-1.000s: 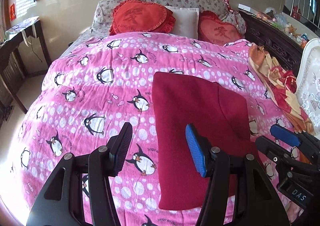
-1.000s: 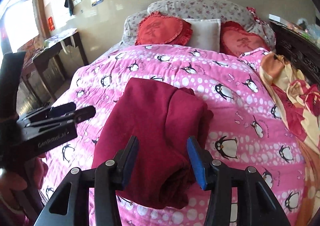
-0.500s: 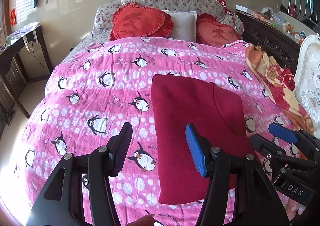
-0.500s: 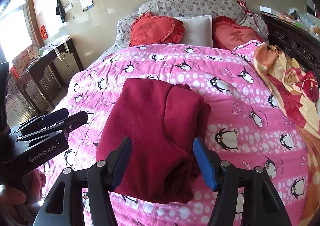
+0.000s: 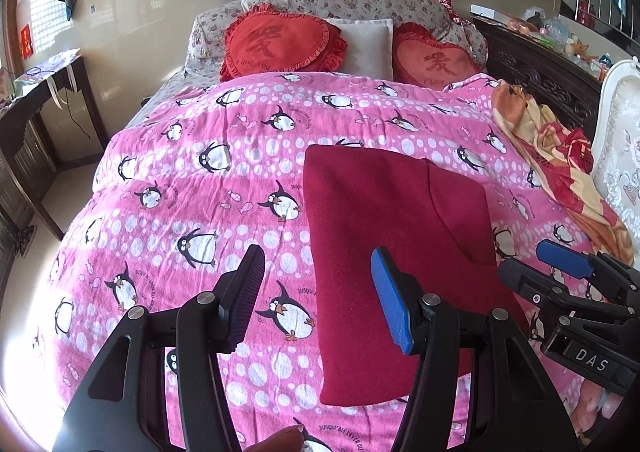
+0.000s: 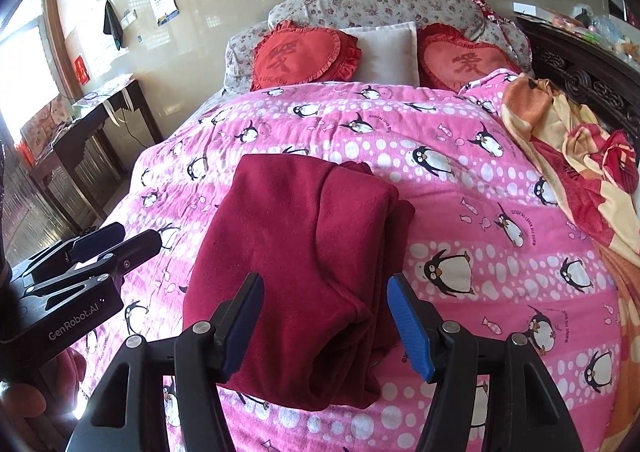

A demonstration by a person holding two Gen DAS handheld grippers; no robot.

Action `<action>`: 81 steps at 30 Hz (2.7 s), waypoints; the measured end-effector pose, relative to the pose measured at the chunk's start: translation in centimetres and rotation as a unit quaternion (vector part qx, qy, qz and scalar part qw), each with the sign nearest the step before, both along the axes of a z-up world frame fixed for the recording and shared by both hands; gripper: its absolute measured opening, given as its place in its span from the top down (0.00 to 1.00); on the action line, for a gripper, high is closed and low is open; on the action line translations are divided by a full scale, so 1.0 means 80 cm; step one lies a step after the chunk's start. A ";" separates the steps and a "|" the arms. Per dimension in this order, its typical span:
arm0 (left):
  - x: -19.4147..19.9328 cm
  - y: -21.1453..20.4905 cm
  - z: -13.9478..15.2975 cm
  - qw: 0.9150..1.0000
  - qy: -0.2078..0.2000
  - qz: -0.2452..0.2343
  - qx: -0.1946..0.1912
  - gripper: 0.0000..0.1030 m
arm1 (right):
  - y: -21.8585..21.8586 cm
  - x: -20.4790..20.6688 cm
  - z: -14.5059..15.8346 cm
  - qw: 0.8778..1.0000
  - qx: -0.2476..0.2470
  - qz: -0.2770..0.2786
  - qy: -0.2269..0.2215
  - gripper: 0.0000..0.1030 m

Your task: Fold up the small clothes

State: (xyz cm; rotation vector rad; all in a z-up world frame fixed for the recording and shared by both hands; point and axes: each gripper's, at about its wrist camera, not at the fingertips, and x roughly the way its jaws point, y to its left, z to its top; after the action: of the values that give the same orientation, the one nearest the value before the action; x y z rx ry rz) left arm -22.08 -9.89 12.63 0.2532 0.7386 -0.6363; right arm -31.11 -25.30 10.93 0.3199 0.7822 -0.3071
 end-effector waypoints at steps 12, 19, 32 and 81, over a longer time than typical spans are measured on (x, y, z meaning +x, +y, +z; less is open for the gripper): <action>0.009 0.007 -0.009 1.000 0.010 0.009 -0.003 0.46 | 0.002 0.013 -0.004 1.000 0.004 0.001 0.007 0.40; 0.010 0.005 -0.013 1.000 0.013 0.010 -0.010 0.46 | 0.005 0.017 -0.009 1.000 0.003 0.003 0.015 0.40; 0.007 -0.012 -0.018 1.000 0.011 0.000 0.003 0.46 | -0.005 0.014 -0.014 1.000 0.012 -0.005 0.016 0.40; 0.014 -0.024 -0.030 1.000 0.019 -0.001 0.019 0.46 | 0.001 0.029 -0.015 1.000 0.013 0.004 0.021 0.39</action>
State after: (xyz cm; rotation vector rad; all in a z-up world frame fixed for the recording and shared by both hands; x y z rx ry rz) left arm -20.96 -11.78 10.19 0.2781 0.7879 -0.6312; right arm -28.82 -25.24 9.71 0.3361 0.8300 -0.2974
